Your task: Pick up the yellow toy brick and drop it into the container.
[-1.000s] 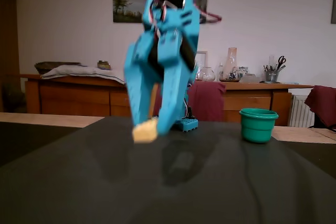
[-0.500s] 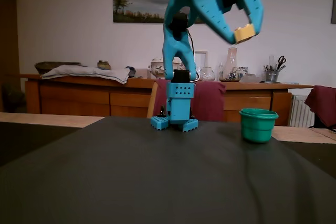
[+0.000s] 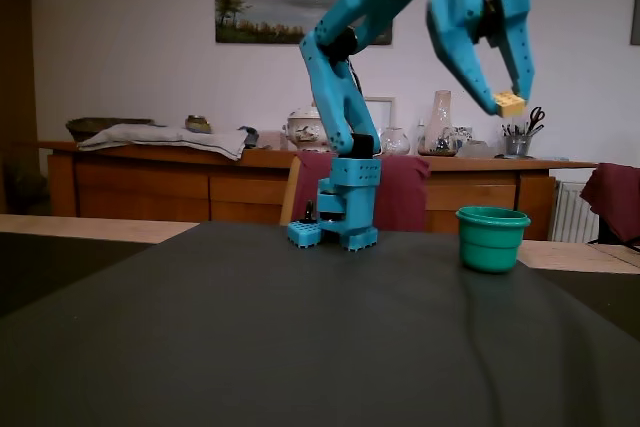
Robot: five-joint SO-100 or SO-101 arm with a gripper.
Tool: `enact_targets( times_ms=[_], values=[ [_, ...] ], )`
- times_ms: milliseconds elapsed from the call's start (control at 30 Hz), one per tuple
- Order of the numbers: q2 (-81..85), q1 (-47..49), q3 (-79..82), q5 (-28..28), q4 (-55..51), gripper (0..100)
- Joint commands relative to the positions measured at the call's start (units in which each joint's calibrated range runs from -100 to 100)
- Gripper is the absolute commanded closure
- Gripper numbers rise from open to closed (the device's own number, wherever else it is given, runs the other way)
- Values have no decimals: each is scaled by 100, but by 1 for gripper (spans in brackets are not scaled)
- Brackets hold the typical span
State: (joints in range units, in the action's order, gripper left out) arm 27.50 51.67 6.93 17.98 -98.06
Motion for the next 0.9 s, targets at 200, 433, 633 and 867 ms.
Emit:
enact_targets(
  times_ms=[200,433,633,867],
  values=[
    [151,1127,11,-575,-194,100],
    [151,1181,913,-564,-194,100],
    [151,1212,994,-580,-194,100],
    [134,1204,1247,-580,-194,100]
  ],
)
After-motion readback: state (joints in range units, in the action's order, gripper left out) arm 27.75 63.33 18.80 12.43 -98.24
